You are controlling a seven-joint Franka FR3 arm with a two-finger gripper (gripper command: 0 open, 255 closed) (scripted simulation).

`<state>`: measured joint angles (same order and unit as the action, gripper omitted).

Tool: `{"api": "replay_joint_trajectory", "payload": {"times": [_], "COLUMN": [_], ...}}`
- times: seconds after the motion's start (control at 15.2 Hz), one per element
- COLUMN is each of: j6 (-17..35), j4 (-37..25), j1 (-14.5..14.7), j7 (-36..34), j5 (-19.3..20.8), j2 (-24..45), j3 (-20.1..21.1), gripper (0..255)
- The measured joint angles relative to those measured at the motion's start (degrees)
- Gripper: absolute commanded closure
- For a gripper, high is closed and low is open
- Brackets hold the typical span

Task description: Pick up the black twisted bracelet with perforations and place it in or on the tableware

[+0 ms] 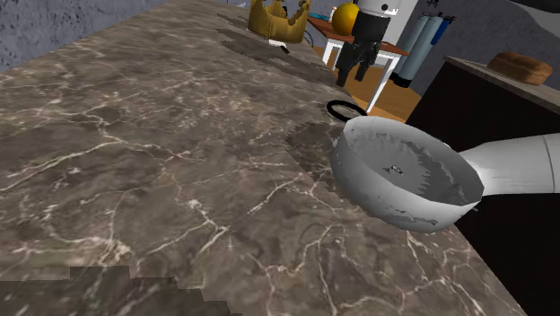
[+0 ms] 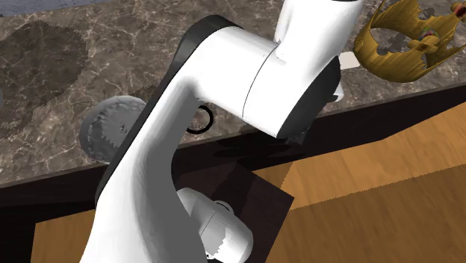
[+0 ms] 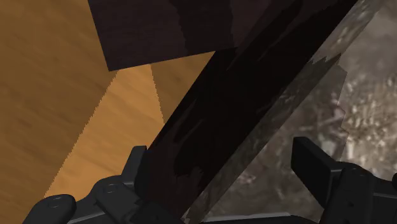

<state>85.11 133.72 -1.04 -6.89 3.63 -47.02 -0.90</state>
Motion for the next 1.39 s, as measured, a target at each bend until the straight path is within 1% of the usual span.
{"api": "replay_joint_trajectory", "payload": {"times": [0.2, 0.46, 0.59, 0.86, 0.99, 1.39], "j6": [-1.0, -3.5, -4.9, -7.3, -8.1, -5.7], "j4": [-0.1, 0.8, -0.1, -0.1, -1.7, 3.0], "j1": [0.4, 1.8, 2.5, 3.9, 4.2, 4.8], "j7": [-1.3, -5.9, -8.4, -13.3, -15.6, -16.3], "j5": [-1.0, -4.8, -7.0, -11.2, -13.2, -14.5], "j2": [-1.3, -6.1, -7.4, -11.6, -11.7, -14.4], "j3": [1.2, 5.5, 7.9, 12.4, 14.5, 15.8], "gripper": [0, 0, 0, 0, 0, 0]}}
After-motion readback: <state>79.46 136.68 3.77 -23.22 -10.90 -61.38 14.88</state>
